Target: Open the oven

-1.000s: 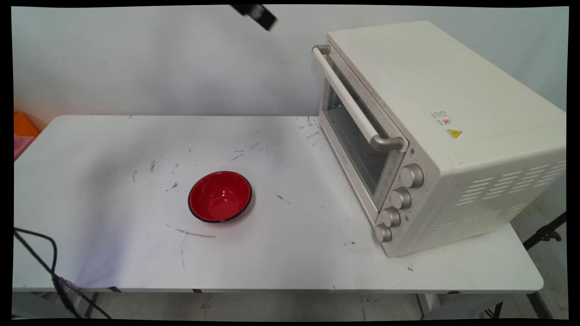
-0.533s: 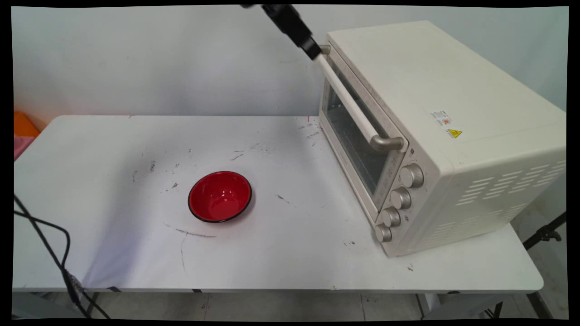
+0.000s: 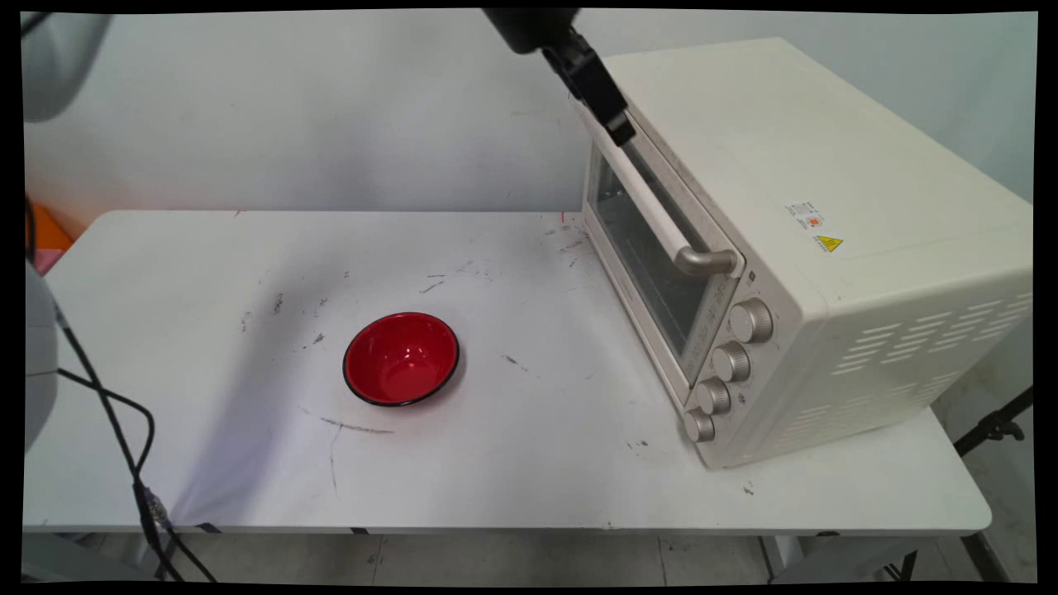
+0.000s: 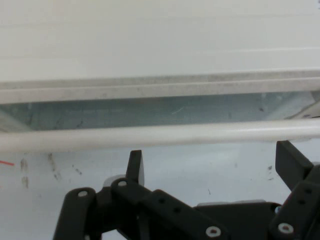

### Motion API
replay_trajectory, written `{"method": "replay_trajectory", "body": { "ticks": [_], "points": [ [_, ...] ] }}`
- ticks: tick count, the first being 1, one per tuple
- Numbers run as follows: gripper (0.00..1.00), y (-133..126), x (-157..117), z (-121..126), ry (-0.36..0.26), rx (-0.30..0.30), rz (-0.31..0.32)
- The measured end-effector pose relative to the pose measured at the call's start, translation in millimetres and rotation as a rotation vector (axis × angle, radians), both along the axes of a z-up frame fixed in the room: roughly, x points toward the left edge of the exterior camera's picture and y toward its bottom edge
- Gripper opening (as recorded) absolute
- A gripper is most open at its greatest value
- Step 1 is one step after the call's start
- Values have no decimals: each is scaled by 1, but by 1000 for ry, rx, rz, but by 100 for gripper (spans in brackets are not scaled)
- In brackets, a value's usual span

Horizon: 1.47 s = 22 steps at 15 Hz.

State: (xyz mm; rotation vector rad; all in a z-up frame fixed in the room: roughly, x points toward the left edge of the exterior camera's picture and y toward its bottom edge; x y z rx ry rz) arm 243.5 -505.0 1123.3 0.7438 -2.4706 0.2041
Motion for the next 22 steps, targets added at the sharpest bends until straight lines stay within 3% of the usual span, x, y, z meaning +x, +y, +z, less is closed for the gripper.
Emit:
{"method": "replay_trajectory", "body": {
  "ticks": [6, 7, 22],
  "points": [
    [100, -20, -26, -18, -27, 14, -28],
    [0, -22, -31, -21, -31, 16, -34],
    [0, -45, -62, -55, -75, 44, -61]
  ]
}}
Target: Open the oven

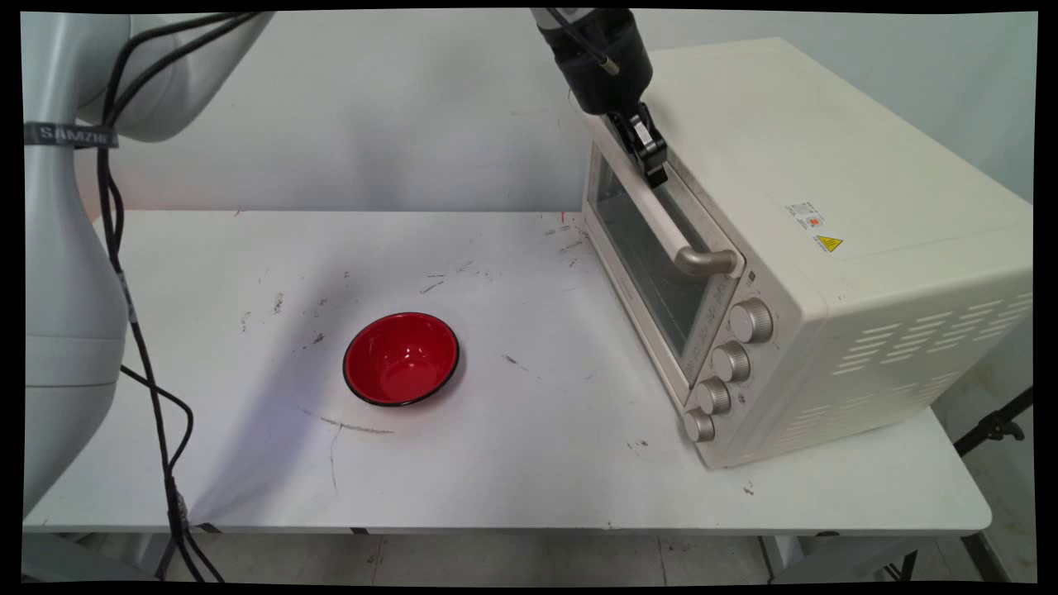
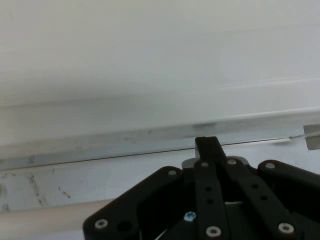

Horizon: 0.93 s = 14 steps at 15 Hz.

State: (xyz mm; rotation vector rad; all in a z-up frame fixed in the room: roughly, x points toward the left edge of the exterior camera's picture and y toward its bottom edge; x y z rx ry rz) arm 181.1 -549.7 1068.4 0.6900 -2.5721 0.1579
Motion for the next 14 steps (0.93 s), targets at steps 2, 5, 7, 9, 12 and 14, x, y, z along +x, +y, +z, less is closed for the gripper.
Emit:
{"method": "replay_trajectory", "body": {
  "ticks": [2, 5, 7, 9, 12, 14],
  "points": [
    [0, -1, 0, -5, -9, 0, 3],
    [0, -2, 1, -12, -25, 2, 12],
    [0, -1, 3, -16, -36, 4, 25],
    [0, 1, 6, -19, -47, 11, 40],
    [0, 7, 12, -20, -53, 9, 49],
    [0, 12, 17, -20, -55, 1, 49]
  ]
}}
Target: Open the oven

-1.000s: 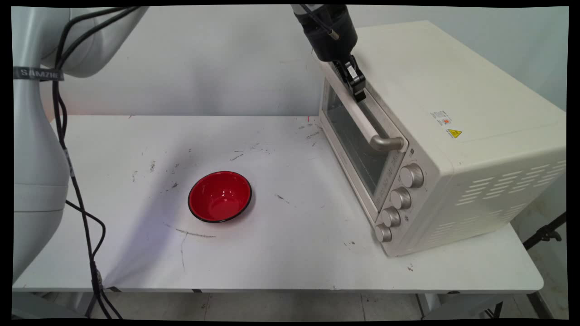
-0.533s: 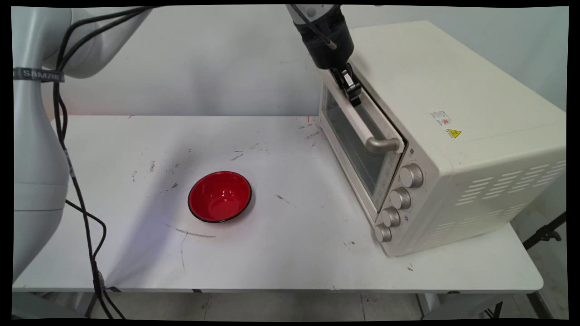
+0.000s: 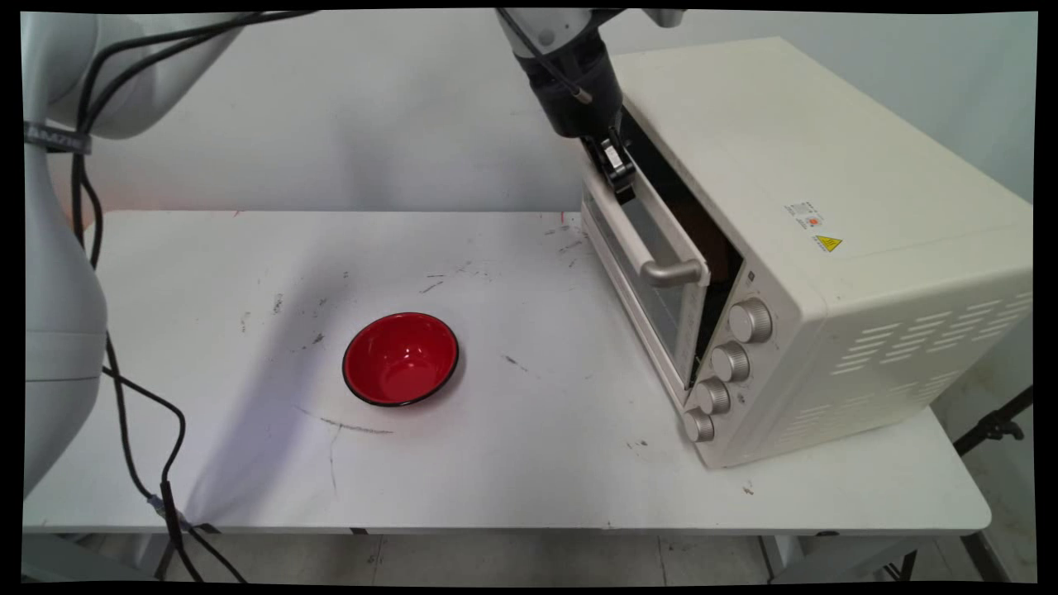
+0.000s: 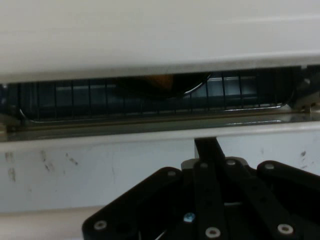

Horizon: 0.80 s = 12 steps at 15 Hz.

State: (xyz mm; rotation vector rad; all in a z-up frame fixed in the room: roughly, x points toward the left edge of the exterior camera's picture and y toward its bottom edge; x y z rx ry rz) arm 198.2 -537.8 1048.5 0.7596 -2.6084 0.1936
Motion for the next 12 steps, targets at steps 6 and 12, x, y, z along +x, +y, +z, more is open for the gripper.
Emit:
{"method": "replay_trajectory", "body": {
  "ticks": [6, 12],
  "points": [
    [0, 22, 30, 4, 9, -45, -23],
    [0, 46, 62, -8, 49, -58, -22]
  ]
}}
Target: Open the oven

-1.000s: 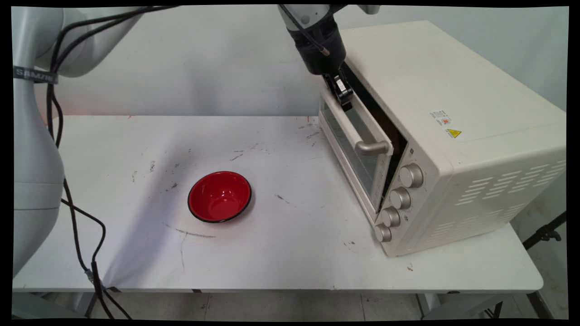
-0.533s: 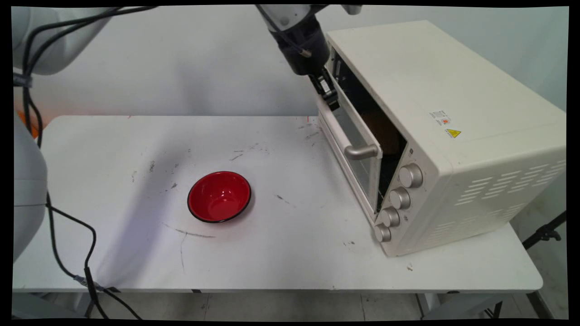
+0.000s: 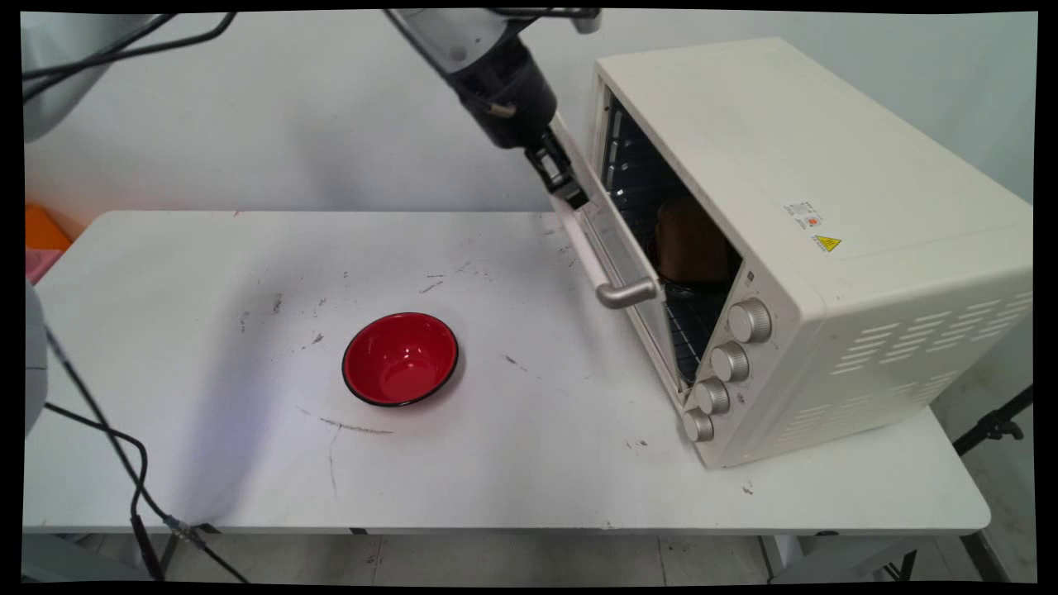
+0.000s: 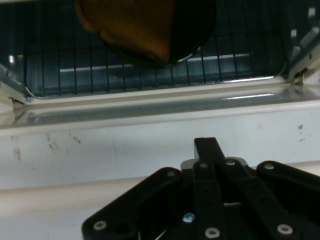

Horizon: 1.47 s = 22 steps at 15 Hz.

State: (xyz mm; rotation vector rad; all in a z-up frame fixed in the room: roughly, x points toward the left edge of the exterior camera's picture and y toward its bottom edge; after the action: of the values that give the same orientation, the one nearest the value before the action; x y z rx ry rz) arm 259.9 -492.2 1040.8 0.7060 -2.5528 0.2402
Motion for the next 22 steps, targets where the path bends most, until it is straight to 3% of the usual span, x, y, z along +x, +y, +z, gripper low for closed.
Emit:
{"method": "replay_trajectory", "body": {
  "ticks": [8, 22],
  "points": [
    [0, 21, 36, -38, 61, -23, 14],
    [0, 56, 102, -119, 207, -123, -2]
  ]
}}
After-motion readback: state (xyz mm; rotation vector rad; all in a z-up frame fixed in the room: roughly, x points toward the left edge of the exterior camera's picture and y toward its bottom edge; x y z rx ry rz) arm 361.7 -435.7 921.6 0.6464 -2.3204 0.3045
